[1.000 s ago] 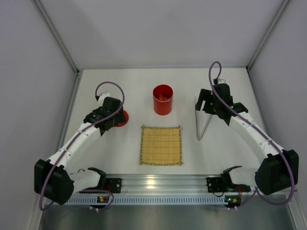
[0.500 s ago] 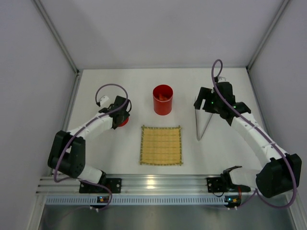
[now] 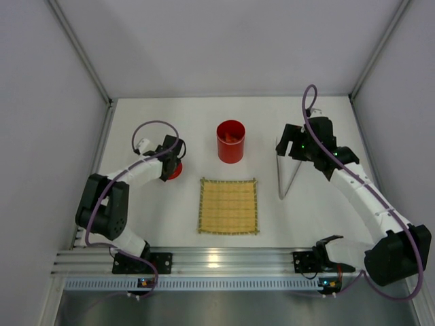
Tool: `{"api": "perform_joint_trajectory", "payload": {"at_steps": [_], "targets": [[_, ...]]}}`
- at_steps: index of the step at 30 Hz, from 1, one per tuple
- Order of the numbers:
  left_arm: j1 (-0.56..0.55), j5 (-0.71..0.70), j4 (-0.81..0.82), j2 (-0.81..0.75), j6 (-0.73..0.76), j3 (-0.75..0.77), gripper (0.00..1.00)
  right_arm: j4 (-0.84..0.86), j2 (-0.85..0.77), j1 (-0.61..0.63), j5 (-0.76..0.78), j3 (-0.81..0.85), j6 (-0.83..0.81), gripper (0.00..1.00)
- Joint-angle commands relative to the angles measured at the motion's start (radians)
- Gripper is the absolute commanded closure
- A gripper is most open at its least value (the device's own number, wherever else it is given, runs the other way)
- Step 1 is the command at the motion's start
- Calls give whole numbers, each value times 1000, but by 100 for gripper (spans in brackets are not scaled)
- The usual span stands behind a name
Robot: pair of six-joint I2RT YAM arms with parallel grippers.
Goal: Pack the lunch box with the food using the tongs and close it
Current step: Pick up the box lid from the center of the board.
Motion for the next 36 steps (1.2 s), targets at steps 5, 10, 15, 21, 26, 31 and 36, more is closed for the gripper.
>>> {"api": "perform_joint_trajectory", "payload": {"at_steps": [5,10,15,21,26,31,36], "targets": [[35,-19,39,16,-21,39,46,-19,-23,-20,-8,36,-24,21],[46,-14,44,24,-11,45,52,-18,-14,-20,-20,39,-25,21],[54,-13,39,48,-1,69,56,-16,-11,-20,-17,39,-28,21],[60,-25,31,53,-4,86,50,-27,-3,-20,-19,57,-33,21],[63,-36,36,45,-6,97,39,-30,-8,-20,-17,67,-33,21],[78,-34,5,80,2,142,37,-32,-2,-22,-23,73,-31,21],[80,-34,-35,132,-7,194,47,-26,12,-20,-25,73,-34,22]]}}
